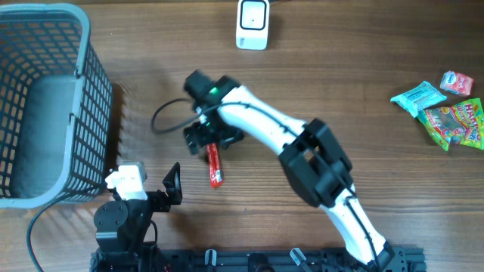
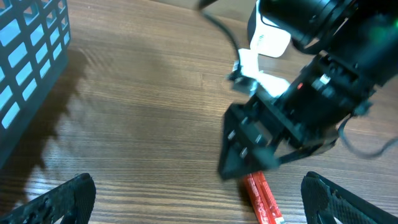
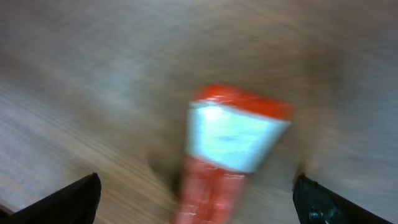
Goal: Scan the item barcode
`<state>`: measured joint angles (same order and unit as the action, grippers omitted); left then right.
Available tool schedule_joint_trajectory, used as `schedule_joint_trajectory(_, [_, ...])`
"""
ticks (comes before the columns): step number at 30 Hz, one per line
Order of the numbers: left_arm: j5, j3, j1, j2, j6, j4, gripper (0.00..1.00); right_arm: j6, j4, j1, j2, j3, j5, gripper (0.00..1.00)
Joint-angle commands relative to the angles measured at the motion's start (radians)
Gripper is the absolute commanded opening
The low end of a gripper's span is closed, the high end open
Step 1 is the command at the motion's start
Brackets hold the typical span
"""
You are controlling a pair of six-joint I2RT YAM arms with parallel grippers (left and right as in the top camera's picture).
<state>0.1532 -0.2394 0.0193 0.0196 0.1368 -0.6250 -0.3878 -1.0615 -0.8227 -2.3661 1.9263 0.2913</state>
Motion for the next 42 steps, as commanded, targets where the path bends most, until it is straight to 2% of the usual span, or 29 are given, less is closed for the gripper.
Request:
schedule_joint_trajectory(1, [-0.009,-0.001,-0.005,-0.006,0.002,0.006,1.0,-0.082,0.01,-0.041,-0.017,-0.046,-0.08,1.0])
schedule_joint_trajectory(4, [-0.009,-0.001,-0.005,-0.006,0.002,0.006,1.0,-0.166,0.009,-0.049,-0.019,-0.108,-0.223,1.0])
schedule_joint_trajectory(6, [-0.009,-0.001,-0.005,-0.006,0.002,0.006,1.0,-0.199,0.002,-0.048,-0.019,-0.178,-0.224,0.97])
schedule_joint_trajectory(8, [-0.01,-0.001,-0.005,-0.006,0.002,0.006,1.0,-0.241,-0.006,-0.047,-0.019,-0.232,-0.202,0.64])
schedule_joint_trajectory(10, [-0.009,-0.001,-0.005,-0.006,0.002,0.006,1.0,-0.24,0.013,-0.047,-0.019,-0.254,-0.178,0.43])
schedule_joint_trajectory(12, [-0.009,-0.001,-0.004,-0.006,0.002,0.006,1.0,-0.24,0.038,-0.044,-0.019,-0.258,-0.173,0.15])
schedule_joint_trajectory(13, [-0.009,-0.001,-0.005,-0.006,0.002,0.006,1.0,-0.219,0.059,-0.039,-0.019,-0.258,-0.14,0.04])
schedule_joint_trajectory(16, [-0.009,-0.001,-0.005,-0.006,0.002,0.006,1.0,-0.183,0.114,-0.023,-0.018,-0.253,-0.068,0.05])
schedule_joint_trajectory(19, [-0.01,-0.001,-0.005,-0.006,0.002,0.006,1.0,-0.348,0.086,0.008,-0.016,-0.235,-0.069,0.04])
schedule_joint_trajectory(22, [-0.009,-0.001,-0.005,-0.006,0.002,0.006,1.0,-0.61,0.05,0.063,0.012,-0.235,-0.104,0.04])
schedule_joint_trajectory(26, [-0.009,-0.001,-0.004,-0.006,0.002,0.006,1.0,-1.175,-0.1,0.125,0.025,-0.235,-0.075,0.04])
schedule_joint_trajectory(27, [-0.009,-0.001,-0.005,-0.006,0.002,0.006,1.0,-1.279,-0.135,0.135,0.025,-0.235,-0.052,0.04])
schedule_joint_trajectory(31, [-0.01,-0.001,-0.005,-0.006,0.002,0.006,1.0,-1.434,-0.157,0.171,0.026,-0.235,0.043,0.04])
schedule_joint_trajectory(34, [-0.009,-0.001,-0.005,-0.006,0.002,0.006,1.0,-1.547,-0.145,0.196,0.029,-0.235,0.077,0.04])
schedule_joint_trajectory(37, [-0.009,-0.001,-0.005,-0.006,0.002,0.006,1.0,-1.548,-0.084,0.212,0.029,-0.235,0.031,0.07])
schedule_joint_trajectory(38, [-0.009,-0.001,-0.005,-0.006,0.002,0.006,1.0,-1.533,-0.076,0.212,0.029,-0.235,0.013,0.46])
schedule_joint_trajectory(39, [-0.009,-0.001,-0.005,-0.006,0.002,0.006,1.0,-1.474,-0.058,0.211,0.029,-0.235,-0.008,0.96])
schedule_joint_trajectory(40, [-0.009,-0.001,-0.005,-0.006,0.002,0.006,1.0,-1.344,-0.015,0.211,0.029,-0.235,-0.033,1.0])
schedule_joint_trajectory(42, [-0.009,-0.001,-0.004,-0.006,0.002,0.006,1.0,-1.218,0.037,0.212,0.029,-0.235,-0.032,1.0])
